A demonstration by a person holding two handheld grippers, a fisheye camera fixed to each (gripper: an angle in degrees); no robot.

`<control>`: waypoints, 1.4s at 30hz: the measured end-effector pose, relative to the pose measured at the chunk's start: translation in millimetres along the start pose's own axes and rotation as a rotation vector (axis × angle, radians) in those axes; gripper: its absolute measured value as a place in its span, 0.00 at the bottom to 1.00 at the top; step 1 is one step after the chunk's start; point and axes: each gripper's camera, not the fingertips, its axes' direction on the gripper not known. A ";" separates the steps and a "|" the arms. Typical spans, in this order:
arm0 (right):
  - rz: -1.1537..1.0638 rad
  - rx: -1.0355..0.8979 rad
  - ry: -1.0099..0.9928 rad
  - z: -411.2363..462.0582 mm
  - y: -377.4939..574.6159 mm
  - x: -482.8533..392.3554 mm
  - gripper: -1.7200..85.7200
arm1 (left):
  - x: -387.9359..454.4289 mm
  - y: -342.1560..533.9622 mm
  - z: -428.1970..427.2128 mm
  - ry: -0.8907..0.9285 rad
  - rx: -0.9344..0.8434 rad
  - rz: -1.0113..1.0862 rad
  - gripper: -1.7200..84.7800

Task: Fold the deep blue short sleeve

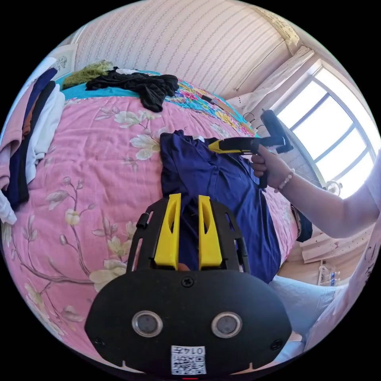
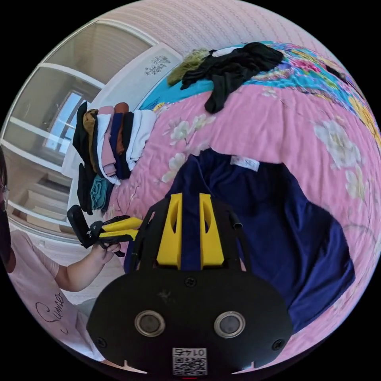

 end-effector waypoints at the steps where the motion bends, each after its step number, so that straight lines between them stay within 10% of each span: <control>1: -0.031 -0.005 0.005 2.6 -7.6 -5.9 0.10 | 0.9 -3.5 2.8 -0.011 -0.003 0.003 0.11; 20: -0.209 -0.258 0.191 39.0 -45.2 -55.2 0.05 | 7.9 -45.5 19.8 -0.095 -0.079 -0.192 0.01; 28: -0.149 0.084 0.255 -102.9 22.1 -49.8 0.09 | 46.6 -61.1 -15.1 -0.095 0.039 -0.182 0.01; 33: 0.097 0.262 0.623 -213.5 168.8 -3.1 0.10 | 121.6 -105.8 -15.0 -0.077 0.010 0.121 0.02; 42: 0.619 0.263 0.359 -274.4 376.2 71.2 0.13 | 279.4 -209.4 90.3 0.199 -0.059 0.547 0.10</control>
